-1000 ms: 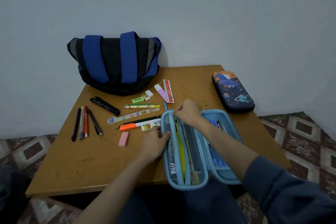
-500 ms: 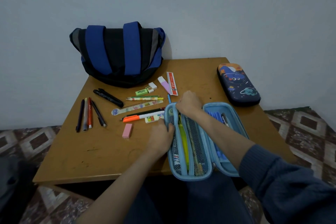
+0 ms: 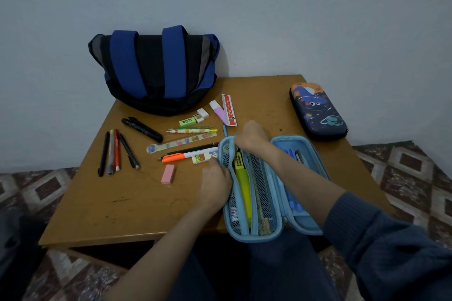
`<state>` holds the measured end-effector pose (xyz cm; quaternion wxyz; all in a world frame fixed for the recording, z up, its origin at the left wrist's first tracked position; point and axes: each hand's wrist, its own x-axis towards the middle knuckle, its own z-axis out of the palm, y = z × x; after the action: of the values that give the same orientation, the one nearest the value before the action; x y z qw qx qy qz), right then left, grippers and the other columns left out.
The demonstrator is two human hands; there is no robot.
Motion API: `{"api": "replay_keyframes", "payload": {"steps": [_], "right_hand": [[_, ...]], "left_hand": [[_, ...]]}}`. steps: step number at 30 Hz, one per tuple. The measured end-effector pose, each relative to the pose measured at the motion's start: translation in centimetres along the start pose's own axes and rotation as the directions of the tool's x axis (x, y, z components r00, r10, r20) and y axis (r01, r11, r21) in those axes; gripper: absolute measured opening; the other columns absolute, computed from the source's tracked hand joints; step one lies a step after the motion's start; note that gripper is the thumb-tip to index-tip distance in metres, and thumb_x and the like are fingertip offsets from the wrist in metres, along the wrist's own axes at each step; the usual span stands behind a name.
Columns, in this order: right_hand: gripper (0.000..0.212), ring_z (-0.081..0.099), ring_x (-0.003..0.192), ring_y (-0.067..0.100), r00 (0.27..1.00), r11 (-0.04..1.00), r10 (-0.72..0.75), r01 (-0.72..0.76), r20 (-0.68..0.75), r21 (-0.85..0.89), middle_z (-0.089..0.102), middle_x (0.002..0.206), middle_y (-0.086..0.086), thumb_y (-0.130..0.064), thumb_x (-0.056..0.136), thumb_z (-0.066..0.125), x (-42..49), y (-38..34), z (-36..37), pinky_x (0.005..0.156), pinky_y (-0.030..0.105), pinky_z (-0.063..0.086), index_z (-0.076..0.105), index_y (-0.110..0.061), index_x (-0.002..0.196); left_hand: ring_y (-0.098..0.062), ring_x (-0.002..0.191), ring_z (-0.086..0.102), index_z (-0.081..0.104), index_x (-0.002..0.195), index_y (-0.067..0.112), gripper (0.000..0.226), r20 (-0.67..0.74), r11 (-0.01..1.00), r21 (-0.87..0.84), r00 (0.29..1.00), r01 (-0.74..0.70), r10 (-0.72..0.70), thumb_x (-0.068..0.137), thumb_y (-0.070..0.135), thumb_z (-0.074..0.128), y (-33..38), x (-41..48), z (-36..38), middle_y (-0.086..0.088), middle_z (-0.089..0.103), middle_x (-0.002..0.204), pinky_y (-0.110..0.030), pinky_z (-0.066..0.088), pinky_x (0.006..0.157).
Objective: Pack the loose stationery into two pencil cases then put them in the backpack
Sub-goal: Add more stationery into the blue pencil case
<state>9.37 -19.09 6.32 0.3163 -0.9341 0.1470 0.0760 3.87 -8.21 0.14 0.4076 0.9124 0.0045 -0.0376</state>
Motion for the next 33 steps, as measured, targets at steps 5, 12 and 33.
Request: {"api": "replay_keyframes", "payload": {"steps": [5,12,33], "right_hand": [[0.035,0.031,0.048,0.013,0.999,0.998,0.012,-0.015,0.037,0.068,0.036,0.056,0.0,-0.003,0.083,0.055,-0.2,0.4,0.0,0.043,0.023,0.024,0.037,-0.011,0.054],[0.031,0.033,0.05,0.014,0.993,0.996,0.024,-0.033,0.118,0.077,0.036,0.056,0.001,-0.001,0.081,0.055,-0.9,1.3,0.1,0.047,0.024,0.026,0.039,-0.011,0.056],[0.037,0.028,0.048,0.015,0.979,0.998,-0.05,0.04,0.197,0.053,0.032,0.048,0.001,0.002,0.078,0.05,-4.4,2.9,-0.1,0.047,0.028,0.022,0.031,-0.014,0.052]], "left_hand": [[-0.019,0.061,0.055,0.048,0.1,0.004,0.017,0.002,1.0,0.003,1.0,0.004,-0.004,0.099,0.014,0.036,0.0,0.0,0.1,-0.011,0.059,0.083,-0.031,0.045,0.052],[-0.012,0.054,0.046,0.049,0.101,0.0,0.017,-0.017,1.0,0.018,1.0,0.007,-0.007,0.098,0.011,0.036,0.1,0.0,0.1,-0.004,0.05,0.073,-0.021,0.032,0.043],[-0.008,0.055,0.045,0.046,0.096,0.004,0.013,-0.035,1.0,0.03,0.999,0.002,-0.001,0.098,0.012,0.037,0.5,0.3,0.1,-0.004,0.052,0.073,-0.018,0.03,0.042]]}}
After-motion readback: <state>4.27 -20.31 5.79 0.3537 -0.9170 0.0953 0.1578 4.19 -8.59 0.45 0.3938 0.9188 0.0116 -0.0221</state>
